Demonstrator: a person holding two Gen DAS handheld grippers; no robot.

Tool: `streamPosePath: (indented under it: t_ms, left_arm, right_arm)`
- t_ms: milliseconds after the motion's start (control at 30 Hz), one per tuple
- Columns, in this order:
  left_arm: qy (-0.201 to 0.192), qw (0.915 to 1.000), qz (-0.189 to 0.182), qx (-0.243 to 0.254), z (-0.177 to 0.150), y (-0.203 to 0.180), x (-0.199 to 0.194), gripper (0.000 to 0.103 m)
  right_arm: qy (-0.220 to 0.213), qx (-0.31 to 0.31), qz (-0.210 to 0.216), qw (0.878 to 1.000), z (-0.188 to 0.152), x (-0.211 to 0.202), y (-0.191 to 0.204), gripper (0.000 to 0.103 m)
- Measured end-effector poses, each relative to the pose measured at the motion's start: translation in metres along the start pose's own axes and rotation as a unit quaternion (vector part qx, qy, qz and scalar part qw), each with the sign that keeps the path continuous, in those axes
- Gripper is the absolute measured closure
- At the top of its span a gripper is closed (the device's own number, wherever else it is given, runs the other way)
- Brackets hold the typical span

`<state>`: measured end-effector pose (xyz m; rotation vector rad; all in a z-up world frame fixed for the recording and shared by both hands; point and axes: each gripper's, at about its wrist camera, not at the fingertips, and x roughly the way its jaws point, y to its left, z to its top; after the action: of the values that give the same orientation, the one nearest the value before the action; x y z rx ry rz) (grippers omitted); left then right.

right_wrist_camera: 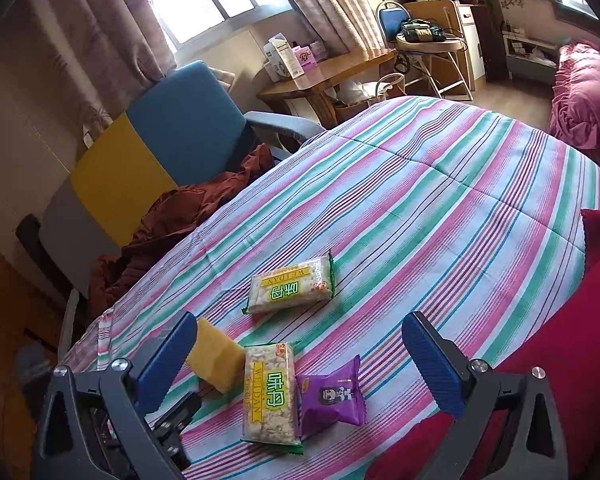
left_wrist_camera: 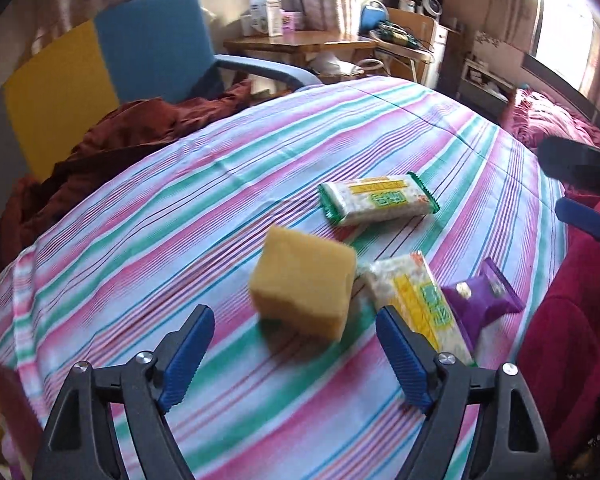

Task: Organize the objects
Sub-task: 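Move both tools from the gold tray toward the yellow sponge and snack packs, then grasp the yellow sponge with the left tool while the right tool grasps a WEIDAN cracker pack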

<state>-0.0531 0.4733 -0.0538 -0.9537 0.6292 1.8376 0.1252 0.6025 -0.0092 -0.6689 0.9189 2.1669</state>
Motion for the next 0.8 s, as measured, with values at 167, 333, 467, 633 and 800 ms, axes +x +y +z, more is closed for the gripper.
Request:
streamPosePath:
  t_ms: [167,333,467,633,800]
  left_arm:
    - [0.022,0.9998,-0.001,-0.001,0.017,0.008,0.037,0.011]
    - [0.032,0.996,-0.06,-0.059,0.017,0.024,0.048,0.041]
    - [0.025,0.9976,-0.035,-0.054,0.002,0.017,0.036,0.045]
    - [0.016,0.9944,-0.033,-0.099,-0.031,0.034,0.006,0.046]
    - [0.004,0.9909,-0.018,-0.133,-0.066,0.043,-0.029,0.045]
  right_arm:
    - [0.005,-0.004,0.002,1.0,-0.001,0.002,0.002,0.0]
    - [0.01,-0.011,0.0,1.0,-0.001,0.004,0.005,0.0]
    - [0.017,-0.02,-0.003,1.0,-0.002,0.008,0.008,0.0]
    - [0.038,-0.05,-0.004,0.998,-0.006,0.017,0.02,0.0]
    - [0.082,-0.096,-0.006,0.992,-0.018,0.035,0.038,0.0]
